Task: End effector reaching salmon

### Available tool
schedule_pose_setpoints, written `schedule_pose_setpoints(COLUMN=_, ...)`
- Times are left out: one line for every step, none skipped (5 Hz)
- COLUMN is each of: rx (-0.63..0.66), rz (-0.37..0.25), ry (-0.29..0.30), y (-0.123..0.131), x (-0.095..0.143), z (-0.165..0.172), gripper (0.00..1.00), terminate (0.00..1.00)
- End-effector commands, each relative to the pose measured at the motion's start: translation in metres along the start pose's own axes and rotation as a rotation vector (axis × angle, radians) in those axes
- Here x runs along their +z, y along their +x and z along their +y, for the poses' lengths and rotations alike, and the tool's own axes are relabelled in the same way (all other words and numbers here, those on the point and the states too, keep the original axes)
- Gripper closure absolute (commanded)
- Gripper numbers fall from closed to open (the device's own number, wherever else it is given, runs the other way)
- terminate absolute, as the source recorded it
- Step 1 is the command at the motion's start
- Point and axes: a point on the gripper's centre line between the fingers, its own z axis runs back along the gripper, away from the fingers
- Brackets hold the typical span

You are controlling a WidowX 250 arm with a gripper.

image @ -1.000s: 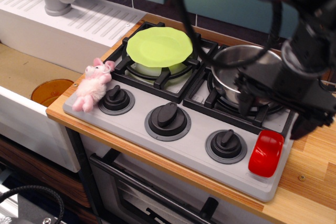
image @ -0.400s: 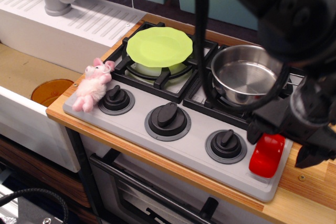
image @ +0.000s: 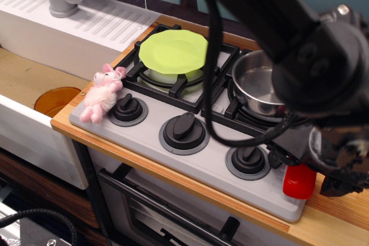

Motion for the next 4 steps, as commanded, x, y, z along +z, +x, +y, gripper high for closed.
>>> schedule_pose_setpoints(rx=0.028, rz=0.007, ry=-0.011, y=-0.0015, x=-0.0072, z=-0.0027, gripper=0.0, terminate=0.0)
schedule_pose_setpoints(rx=0.028, rz=0.007, ry=-0.011, y=-0.0015, x=-0.0072, z=-0.0027, gripper=0.0, terminate=0.0)
schedule_pose_setpoints(rx=0.028, rz=0.007, ry=-0.011, y=-0.0015, x=-0.0072, z=-0.0027, gripper=0.0, terminate=0.0)
schedule_pose_setpoints(rx=0.028, rz=0.007, ry=-0.011, y=-0.0015, x=-0.0072, z=-0.0027, gripper=0.0, terminate=1.0)
